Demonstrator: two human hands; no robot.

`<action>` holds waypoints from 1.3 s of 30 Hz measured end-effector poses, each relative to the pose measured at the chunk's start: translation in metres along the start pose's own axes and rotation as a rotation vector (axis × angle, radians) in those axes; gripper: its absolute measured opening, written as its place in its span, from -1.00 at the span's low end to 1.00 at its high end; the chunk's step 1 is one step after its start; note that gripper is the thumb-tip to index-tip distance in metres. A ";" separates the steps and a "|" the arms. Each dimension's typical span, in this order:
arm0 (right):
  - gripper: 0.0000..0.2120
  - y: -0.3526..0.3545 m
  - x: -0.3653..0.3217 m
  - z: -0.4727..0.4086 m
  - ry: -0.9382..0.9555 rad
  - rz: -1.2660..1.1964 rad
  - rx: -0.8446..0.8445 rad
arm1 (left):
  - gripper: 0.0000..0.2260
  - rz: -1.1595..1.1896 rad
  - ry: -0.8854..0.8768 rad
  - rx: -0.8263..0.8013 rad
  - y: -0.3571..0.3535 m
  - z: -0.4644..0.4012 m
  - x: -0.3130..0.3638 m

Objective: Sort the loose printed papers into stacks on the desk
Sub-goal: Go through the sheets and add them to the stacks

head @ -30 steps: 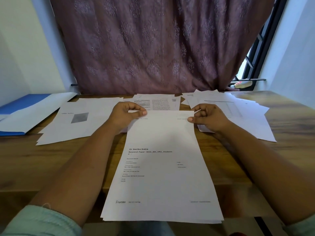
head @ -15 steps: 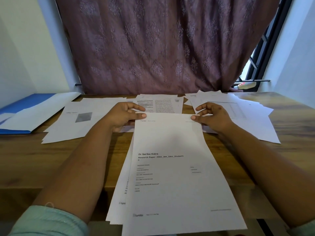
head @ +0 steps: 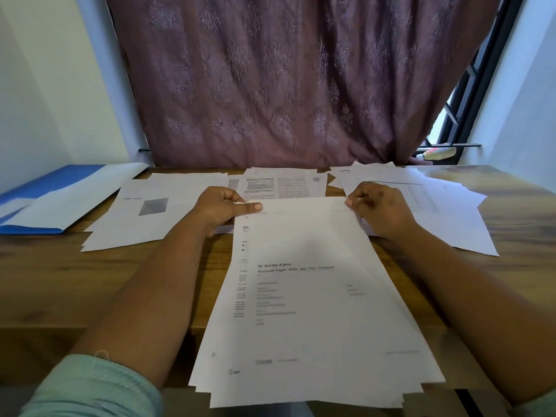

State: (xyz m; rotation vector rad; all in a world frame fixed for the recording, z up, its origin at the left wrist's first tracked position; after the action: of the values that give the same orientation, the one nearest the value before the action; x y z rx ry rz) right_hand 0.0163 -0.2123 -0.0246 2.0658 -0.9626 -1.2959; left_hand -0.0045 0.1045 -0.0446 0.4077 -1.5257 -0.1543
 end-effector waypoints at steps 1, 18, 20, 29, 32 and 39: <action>-0.92 0.005 0.001 -0.001 0.035 0.001 0.061 | -0.66 -0.022 0.010 0.008 0.001 0.000 -0.002; -0.74 0.029 0.016 -0.077 -0.314 -0.353 0.373 | -0.27 0.729 0.000 -0.612 -0.022 0.022 0.033; -0.71 0.022 0.020 -0.086 -0.340 -0.298 0.311 | -0.18 0.736 0.011 -0.612 -0.013 0.021 0.030; -0.70 -0.040 0.001 -0.083 -0.531 -1.224 -0.125 | -0.84 0.319 0.134 0.065 0.003 0.004 0.017; -0.57 -0.060 -0.010 -0.073 -0.544 -1.016 -0.356 | -0.75 0.348 0.208 0.149 0.004 0.001 0.008; -0.70 -0.049 -0.018 -0.074 -0.189 -0.107 -0.375 | -0.38 0.152 0.329 0.226 0.010 -0.012 -0.013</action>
State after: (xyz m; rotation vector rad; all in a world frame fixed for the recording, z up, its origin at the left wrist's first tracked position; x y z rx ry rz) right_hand 0.0932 -0.1643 -0.0201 1.7484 -0.6298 -1.6117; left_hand 0.0054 0.1201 -0.0528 0.4694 -1.2458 0.1983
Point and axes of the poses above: each hand's wrist, its own z-axis away from the middle knuckle, its own y-axis out of the back of the hand, x = y × z, the point moved 6 cm from there along -z, towards the middle knuckle, and after that the axes turned 1 degree about -y, right-handed, at the moved point
